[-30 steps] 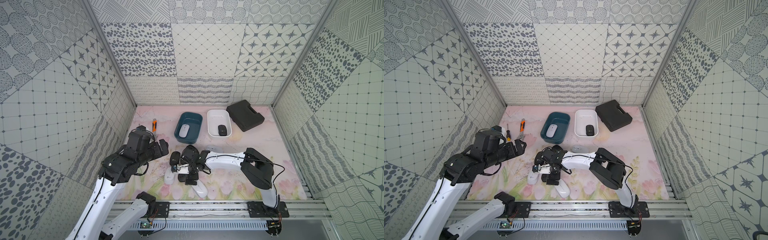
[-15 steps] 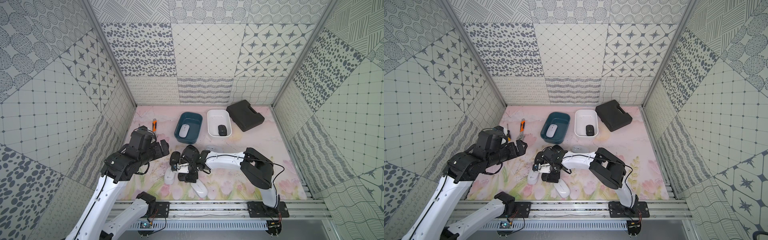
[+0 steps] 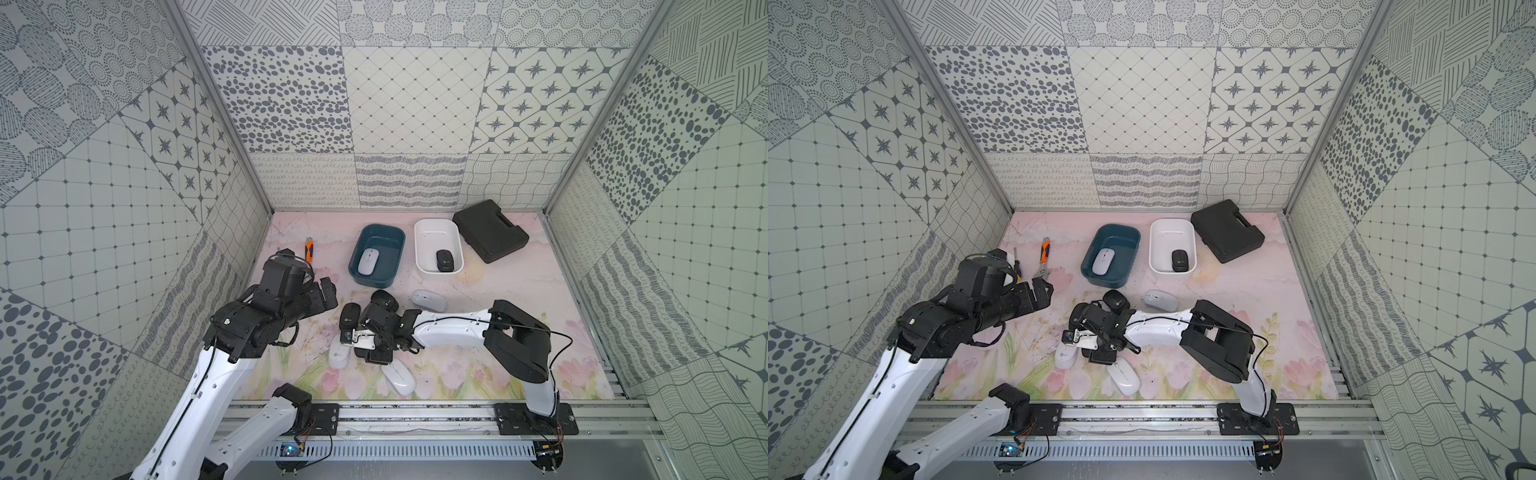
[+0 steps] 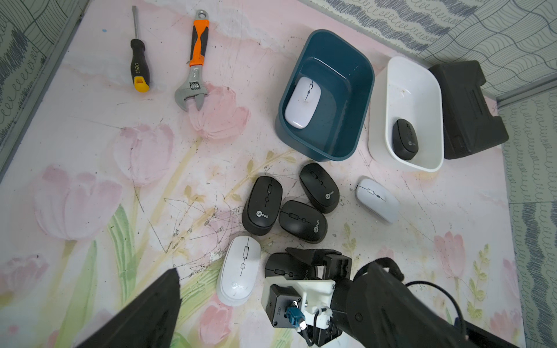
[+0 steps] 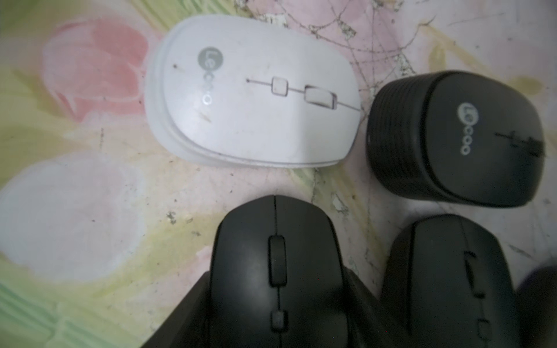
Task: Place the mice by color into the storage box
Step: Pick up the mouse from the center of the board, then place the mouse in the storage box.
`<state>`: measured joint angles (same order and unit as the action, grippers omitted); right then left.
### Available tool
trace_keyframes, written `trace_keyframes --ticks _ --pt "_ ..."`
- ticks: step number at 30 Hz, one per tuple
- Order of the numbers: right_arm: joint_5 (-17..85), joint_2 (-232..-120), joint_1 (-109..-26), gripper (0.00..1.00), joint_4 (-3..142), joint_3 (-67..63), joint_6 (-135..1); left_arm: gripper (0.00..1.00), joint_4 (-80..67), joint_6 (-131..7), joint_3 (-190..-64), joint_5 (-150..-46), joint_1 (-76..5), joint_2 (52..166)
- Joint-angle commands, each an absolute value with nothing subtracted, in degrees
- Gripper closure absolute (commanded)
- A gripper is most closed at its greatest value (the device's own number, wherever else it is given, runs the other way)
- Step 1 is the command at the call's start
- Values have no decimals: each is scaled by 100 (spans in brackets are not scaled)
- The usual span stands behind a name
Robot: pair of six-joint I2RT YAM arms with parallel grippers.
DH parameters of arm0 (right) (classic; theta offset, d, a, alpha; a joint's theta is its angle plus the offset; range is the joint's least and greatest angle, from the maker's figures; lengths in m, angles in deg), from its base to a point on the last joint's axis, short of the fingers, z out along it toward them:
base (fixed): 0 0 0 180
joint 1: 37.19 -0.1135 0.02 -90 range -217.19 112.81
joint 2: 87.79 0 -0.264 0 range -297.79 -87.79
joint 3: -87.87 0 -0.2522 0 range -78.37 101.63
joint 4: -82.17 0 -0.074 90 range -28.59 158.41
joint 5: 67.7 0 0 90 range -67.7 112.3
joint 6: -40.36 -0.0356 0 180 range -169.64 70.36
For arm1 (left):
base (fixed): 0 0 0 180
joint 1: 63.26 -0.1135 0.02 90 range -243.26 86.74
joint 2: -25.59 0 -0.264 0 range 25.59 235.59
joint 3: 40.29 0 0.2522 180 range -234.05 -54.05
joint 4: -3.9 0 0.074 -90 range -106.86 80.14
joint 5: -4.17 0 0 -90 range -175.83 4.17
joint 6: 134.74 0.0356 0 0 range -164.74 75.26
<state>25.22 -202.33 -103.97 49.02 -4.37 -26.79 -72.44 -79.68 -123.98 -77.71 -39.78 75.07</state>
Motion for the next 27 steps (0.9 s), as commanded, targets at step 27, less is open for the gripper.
trace_keyframes --ticks 27 --pt "1859 -18503 -9502 39 4734 341 -5686 1 -7311 -7976 -12492 -7339 -4006 7553"
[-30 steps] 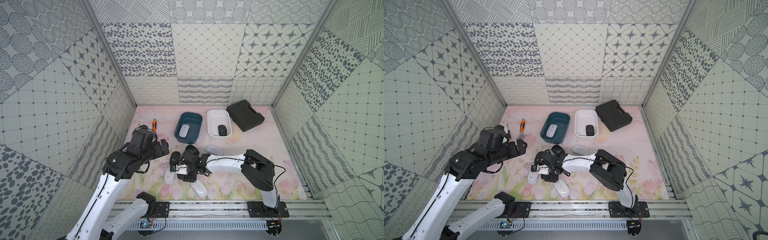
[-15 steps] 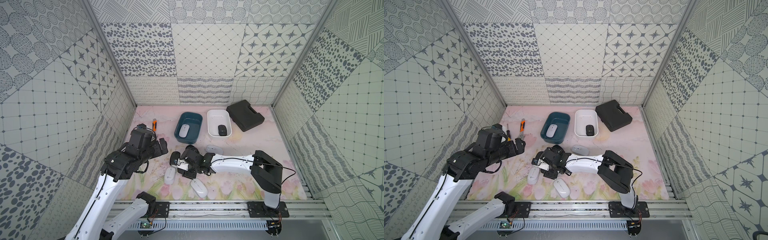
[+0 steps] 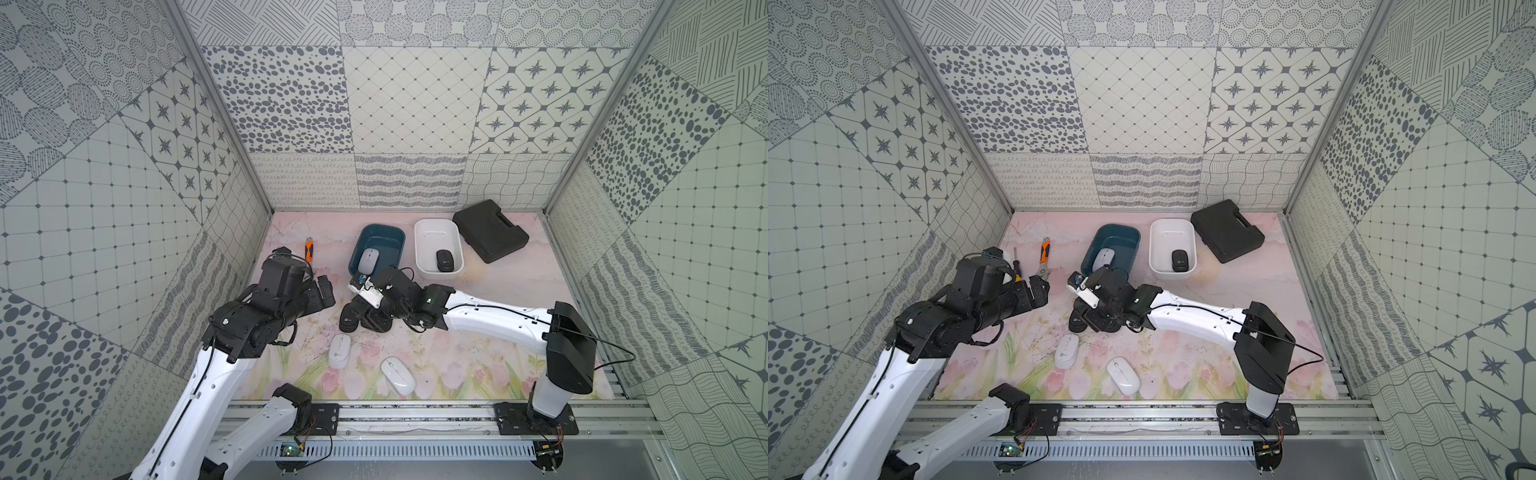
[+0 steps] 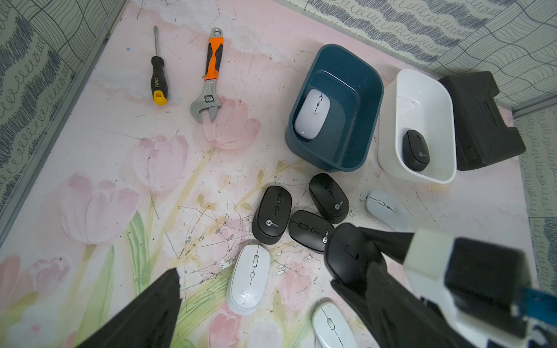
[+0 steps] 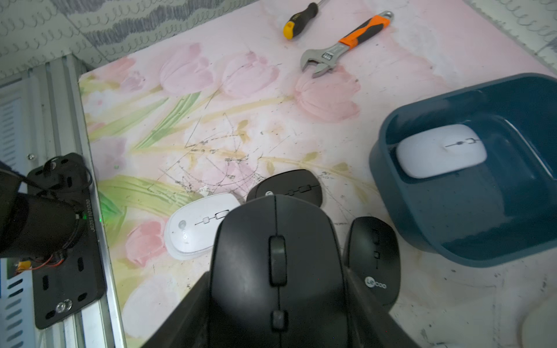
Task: Place the mice by color into the storage box
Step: Place the mouse in the storage box.
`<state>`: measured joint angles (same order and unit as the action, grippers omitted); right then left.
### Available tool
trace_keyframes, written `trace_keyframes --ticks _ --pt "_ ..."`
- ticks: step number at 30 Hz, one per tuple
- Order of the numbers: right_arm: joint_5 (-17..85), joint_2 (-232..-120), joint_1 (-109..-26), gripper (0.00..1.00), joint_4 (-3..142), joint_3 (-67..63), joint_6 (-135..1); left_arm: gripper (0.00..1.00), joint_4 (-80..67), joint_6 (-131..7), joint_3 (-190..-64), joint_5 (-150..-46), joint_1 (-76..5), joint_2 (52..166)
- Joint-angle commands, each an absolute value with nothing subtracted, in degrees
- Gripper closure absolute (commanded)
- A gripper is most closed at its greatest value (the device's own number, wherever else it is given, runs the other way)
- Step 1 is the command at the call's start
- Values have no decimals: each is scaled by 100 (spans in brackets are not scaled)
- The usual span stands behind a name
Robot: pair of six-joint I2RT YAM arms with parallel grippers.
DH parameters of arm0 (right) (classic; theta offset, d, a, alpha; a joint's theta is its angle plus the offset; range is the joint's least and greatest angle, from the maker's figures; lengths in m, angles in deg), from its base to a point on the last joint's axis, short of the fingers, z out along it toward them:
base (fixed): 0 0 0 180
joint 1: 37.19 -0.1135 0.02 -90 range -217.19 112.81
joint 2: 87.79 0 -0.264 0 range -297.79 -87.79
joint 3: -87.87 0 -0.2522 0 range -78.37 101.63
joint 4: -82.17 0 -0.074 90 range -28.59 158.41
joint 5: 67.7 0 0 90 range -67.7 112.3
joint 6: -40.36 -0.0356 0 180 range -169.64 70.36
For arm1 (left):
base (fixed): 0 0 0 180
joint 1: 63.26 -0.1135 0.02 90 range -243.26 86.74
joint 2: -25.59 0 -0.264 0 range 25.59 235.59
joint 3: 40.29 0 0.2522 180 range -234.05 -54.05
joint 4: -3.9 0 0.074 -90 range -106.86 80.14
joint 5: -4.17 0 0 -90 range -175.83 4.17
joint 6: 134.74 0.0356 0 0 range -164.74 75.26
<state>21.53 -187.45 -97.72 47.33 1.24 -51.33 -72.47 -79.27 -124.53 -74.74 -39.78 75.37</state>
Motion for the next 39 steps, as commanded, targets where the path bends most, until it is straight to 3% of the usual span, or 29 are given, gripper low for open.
trace_keyframes --ticks 1,12,21,39 --pt "1853 -18454 -9336 39 4710 366 -5857 1 -7273 -7934 -12478 -7386 -4006 7557" --pt "1704 -18751 -7615 39 4413 740 -6825 1 -6835 -7816 -12327 -8255 -4005 7817" --pt "1711 -19922 -6740 37 4062 1610 -7085 1 -6596 -7898 -12083 -8514 -4006 7904" --pt "1681 -21174 -6446 38 4310 1862 -7639 1 -6429 -7963 -11782 -8597 -4006 7893"
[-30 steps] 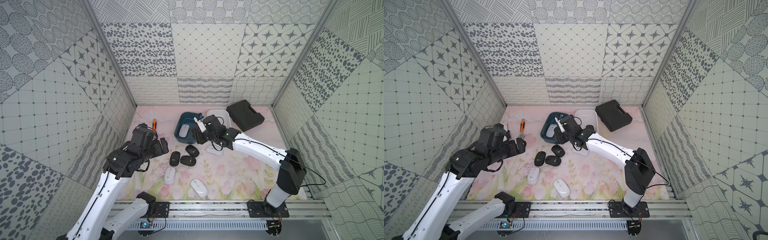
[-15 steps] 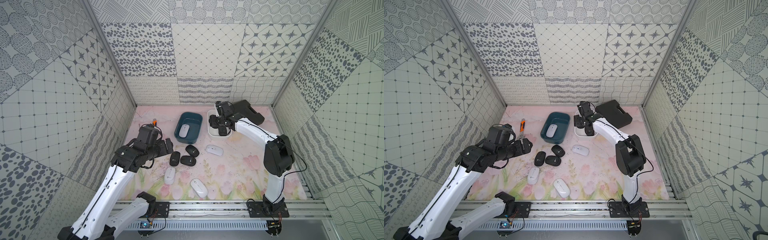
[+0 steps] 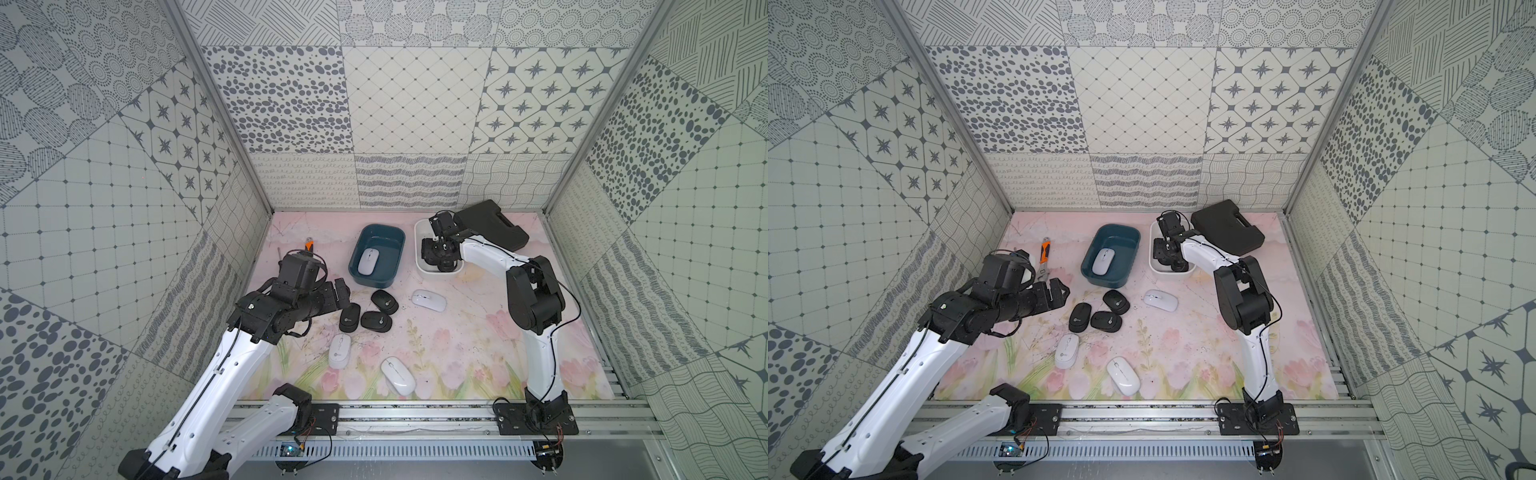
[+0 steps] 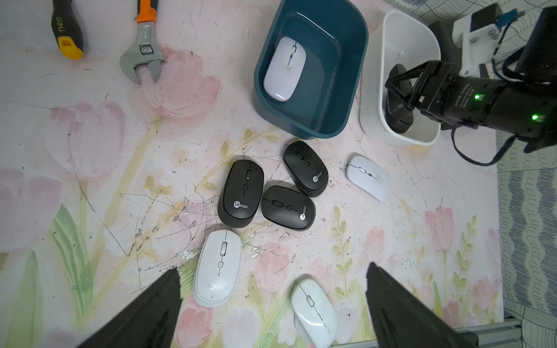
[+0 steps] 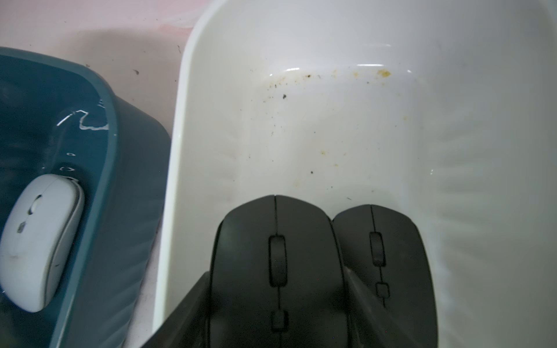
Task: Place the mice by color into the storage box
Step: Place the mouse in the storage box.
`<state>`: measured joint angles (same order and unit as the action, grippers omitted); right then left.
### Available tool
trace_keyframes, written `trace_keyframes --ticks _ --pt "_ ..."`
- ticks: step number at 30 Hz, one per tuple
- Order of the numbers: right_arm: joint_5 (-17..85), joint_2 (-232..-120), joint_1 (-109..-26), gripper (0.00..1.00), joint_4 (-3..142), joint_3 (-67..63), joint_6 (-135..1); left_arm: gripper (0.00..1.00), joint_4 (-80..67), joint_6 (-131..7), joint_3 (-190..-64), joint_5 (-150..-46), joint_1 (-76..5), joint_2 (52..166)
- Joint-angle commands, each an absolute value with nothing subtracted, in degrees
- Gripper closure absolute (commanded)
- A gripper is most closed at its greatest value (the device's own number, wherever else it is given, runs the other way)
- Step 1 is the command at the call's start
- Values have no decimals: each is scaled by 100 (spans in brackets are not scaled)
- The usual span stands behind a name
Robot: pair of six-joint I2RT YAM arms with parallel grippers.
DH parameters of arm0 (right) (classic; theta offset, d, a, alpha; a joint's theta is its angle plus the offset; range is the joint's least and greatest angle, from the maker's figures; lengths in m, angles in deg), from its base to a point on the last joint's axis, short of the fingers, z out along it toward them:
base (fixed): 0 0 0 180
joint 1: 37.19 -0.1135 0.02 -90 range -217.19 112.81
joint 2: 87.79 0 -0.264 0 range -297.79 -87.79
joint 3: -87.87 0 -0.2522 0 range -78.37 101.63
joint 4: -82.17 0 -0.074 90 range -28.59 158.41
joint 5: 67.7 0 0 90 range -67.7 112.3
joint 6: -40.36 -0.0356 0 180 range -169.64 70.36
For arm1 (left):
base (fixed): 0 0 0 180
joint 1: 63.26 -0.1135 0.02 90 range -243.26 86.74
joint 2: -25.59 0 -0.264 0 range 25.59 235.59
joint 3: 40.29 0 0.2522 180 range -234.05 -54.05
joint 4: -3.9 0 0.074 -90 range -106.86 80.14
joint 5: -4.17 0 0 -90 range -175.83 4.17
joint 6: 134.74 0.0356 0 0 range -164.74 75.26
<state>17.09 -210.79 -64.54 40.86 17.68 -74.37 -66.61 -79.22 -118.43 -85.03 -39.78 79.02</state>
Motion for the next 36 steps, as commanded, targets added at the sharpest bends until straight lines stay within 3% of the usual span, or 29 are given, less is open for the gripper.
trace_keyframes --ticks 1,14,36 --pt "1683 -21198 -6451 38 4336 1827 -7670 2 -6420 -7964 -11771 -8612 -4006 7901" --pt "1698 -21492 -6452 36 4385 1821 -7825 2 -6327 -7983 -11673 -8669 -4006 7898" --pt "1897 -20917 -6452 14 4669 1545 -7924 3 -6177 -8025 -11615 -8837 -4006 8004"
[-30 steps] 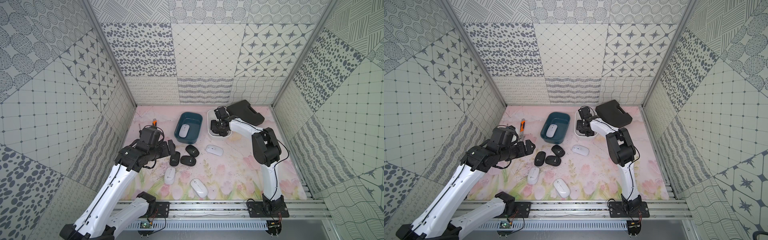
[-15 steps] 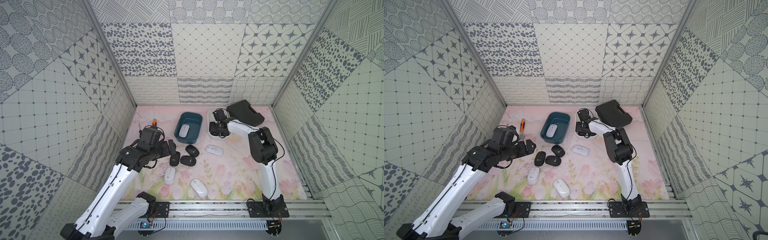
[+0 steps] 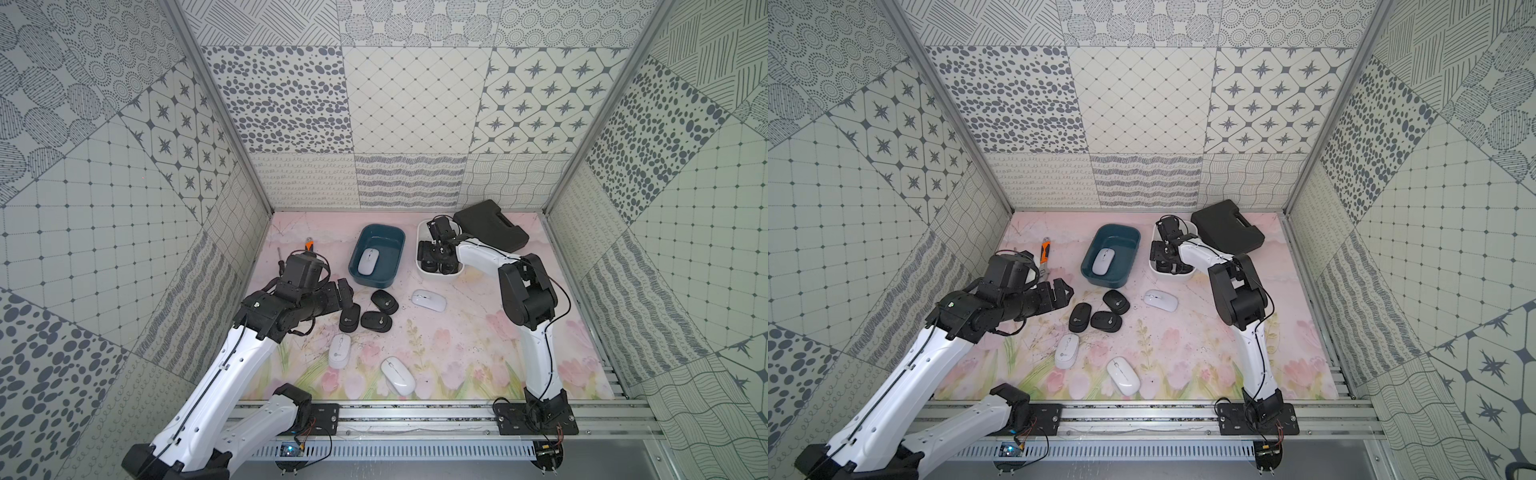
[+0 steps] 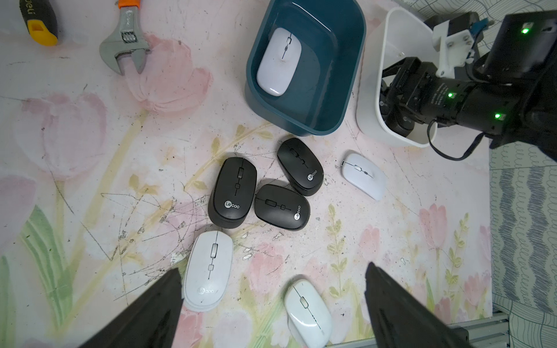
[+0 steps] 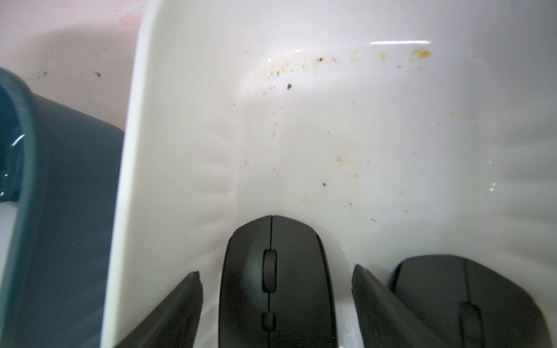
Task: Place the mice by color into the storage box
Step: Place the mouse in the storage box, then pick up the mouse from the center of the board.
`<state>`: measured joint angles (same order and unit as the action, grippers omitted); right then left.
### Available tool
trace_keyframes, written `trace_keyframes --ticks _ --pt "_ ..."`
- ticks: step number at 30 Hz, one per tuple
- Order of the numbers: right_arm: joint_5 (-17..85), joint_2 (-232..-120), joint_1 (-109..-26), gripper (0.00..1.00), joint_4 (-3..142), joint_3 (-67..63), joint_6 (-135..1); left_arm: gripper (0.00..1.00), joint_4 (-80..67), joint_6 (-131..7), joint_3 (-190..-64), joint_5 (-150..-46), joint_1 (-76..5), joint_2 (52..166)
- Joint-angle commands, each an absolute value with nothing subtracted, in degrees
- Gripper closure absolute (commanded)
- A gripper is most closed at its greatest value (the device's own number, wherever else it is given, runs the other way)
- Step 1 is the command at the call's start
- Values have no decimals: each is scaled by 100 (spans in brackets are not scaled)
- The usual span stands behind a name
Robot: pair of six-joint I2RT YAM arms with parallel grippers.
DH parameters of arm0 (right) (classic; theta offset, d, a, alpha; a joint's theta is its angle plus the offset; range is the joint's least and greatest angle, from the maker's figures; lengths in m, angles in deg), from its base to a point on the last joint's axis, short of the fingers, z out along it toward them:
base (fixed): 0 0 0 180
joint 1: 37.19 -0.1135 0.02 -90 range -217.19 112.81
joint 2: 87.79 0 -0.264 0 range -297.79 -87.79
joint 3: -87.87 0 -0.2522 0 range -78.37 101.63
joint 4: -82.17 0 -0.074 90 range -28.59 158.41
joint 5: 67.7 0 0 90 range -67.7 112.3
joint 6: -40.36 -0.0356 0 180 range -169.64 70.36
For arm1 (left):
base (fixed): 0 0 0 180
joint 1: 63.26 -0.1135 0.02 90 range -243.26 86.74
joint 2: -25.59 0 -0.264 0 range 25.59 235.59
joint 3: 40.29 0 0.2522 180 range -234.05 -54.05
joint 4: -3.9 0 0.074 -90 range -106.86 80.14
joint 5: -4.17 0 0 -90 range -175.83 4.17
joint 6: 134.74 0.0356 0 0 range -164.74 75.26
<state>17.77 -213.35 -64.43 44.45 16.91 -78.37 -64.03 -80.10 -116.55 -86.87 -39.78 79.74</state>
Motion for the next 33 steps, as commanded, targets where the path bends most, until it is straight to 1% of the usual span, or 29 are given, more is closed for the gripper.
trace_keyframes --ticks 1,4,8,11,18,21,26,33 --pt "1925 -20810 -6448 11 4775 1461 -7946 3 -6130 -8025 -11591 -8873 -3998 8014" --pt "2112 -20493 -6452 5 5134 1229 -7930 3 -6099 -8055 -11539 -8872 -3981 8074" --pt "2382 -20134 -6449 1 5399 1040 -7822 3 -6043 -8284 -11470 -9057 -3963 8236" --pt "2583 -19803 -6451 1 5764 780 -7737 3 -6017 -8517 -11416 -9212 -3933 8448" --pt "3127 -18963 -6489 1 6335 162 -7584 4 -6319 -8703 -11349 -9097 -3900 9101" --pt "3226 -18597 -6510 1 6336 -66 -7545 4 -6411 -8718 -11237 -9171 -3899 9276" --pt "3238 -17928 -6537 1 6217 -537 -7507 4 -6930 -8639 -11019 -8894 -3882 9510" --pt "3113 -17159 -6561 1 5955 -1147 -7411 5 -7120 -8758 -10540 -8584 -3555 9780"
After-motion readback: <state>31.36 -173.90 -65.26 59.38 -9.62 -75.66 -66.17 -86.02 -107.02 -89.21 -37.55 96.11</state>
